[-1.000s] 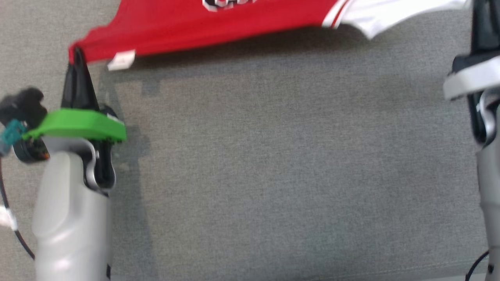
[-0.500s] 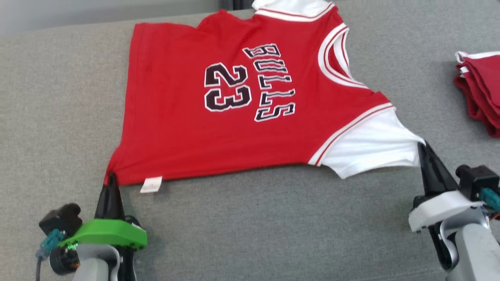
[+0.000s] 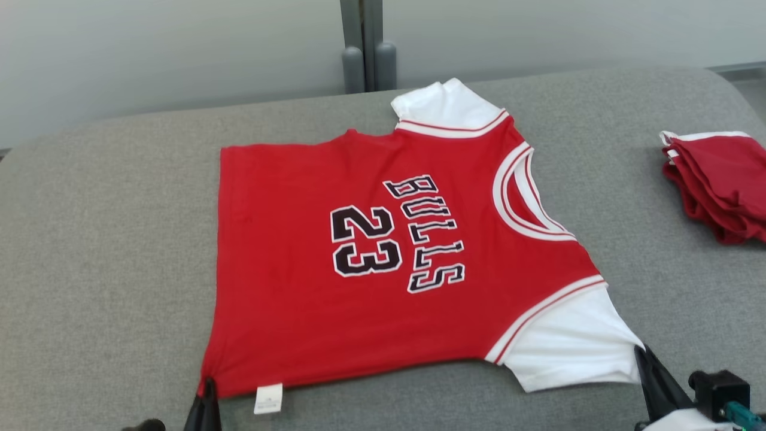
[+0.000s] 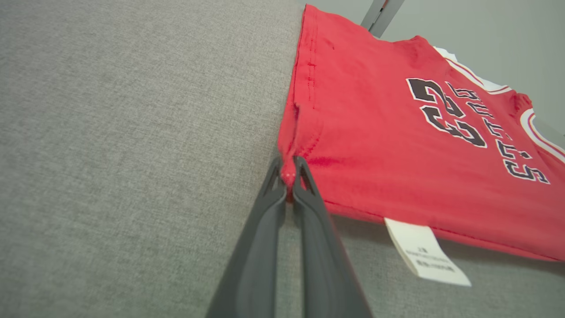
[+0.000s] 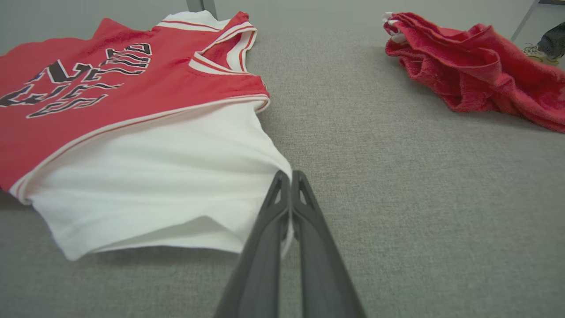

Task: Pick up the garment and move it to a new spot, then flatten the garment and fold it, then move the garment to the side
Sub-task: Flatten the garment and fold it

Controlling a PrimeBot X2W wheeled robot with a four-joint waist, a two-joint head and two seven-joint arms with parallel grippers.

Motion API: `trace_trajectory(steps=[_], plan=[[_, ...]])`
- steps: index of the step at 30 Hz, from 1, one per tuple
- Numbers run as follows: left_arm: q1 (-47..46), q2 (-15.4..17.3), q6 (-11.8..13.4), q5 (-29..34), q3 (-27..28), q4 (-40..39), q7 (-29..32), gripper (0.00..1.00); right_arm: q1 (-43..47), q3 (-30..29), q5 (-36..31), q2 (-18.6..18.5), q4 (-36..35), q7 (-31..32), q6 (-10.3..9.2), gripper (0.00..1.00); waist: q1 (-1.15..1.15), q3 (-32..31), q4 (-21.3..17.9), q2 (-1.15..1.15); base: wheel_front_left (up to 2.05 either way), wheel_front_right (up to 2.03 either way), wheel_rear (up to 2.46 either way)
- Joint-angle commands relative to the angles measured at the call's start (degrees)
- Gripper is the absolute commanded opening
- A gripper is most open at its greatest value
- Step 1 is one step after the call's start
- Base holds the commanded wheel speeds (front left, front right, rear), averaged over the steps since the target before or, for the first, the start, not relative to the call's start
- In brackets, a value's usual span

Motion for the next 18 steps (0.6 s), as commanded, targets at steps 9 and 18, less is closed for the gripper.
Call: trace_trajectory(steps=[9, 18], plan=[[7.2, 0.5, 1.7, 0.9, -1.7, -4.9, -0.2, 0.00, 7.3, -1.2, 1.2, -0.4, -1.6, -0.1, -0.23, 0.00, 0.00, -4.2, 1.1, 0.00, 0.00, 0.00, 0.00], [0.0, 0.5, 0.3, 2.8, -1.8, -7.6, -0.2, 0.00, -0.3, -0.8, 1.6, 0.0, -5.4, -0.1, -0.19, 0.00, 0.00, -1.1, 1.6, 0.00, 0.00, 0.00, 0.00]])
